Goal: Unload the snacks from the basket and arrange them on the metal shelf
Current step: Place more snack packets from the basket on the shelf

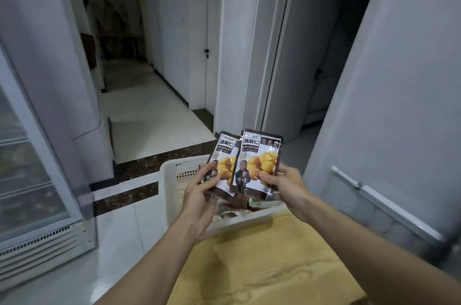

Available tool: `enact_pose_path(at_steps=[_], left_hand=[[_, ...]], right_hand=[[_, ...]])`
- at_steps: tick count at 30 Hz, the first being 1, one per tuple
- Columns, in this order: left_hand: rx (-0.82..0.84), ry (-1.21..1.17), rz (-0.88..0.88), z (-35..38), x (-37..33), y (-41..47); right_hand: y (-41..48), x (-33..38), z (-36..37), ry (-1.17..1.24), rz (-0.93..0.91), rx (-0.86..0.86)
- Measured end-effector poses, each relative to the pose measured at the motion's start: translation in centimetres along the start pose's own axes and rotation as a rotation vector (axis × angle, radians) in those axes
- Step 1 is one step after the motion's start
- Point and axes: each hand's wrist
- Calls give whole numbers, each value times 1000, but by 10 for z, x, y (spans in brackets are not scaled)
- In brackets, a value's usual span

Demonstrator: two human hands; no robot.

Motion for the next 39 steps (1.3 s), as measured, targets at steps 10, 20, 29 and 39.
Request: enact_pose_path(at_steps=[10,20,29,39], left_hand=[[204,178,-21,41,30,-130],[448,289,-29,155,89,-240],[654,292,-90,285,217,-382],[794,333,-134,408,335,-497]], right_hand=[[-174,-7,-55,40,3,-245],[-326,27,-181,65,-158,-524],[-501,21,-358,14,-220,-760],[-638,0,-521,28,-206,-1094]])
Point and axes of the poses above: each hand's wrist, its own y-axis towards the middle knuckle, its own z-axis out of the palm, x = y × z, and after that the axes turned 4 degrees about -x, right-handed
